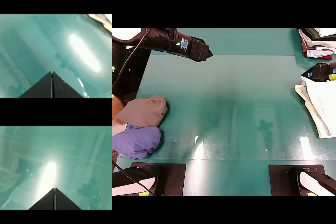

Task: Fold the shirts.

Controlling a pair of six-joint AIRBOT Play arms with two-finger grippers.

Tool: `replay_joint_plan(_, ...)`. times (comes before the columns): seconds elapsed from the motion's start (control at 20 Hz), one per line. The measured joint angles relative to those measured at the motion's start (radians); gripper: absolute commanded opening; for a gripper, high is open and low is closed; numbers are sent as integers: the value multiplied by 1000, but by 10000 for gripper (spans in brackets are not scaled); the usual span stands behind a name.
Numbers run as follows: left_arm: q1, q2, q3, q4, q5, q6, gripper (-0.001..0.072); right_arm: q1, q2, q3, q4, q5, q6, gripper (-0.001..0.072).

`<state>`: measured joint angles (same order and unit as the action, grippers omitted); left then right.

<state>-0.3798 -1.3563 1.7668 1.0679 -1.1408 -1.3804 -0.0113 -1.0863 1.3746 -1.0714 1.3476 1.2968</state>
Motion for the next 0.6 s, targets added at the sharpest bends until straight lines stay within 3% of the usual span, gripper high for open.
replay_joint_plan(0.6, 0, 0, 0, 0, 0, 0, 29, -3, 0, 0, -2, 6, 0, 14)
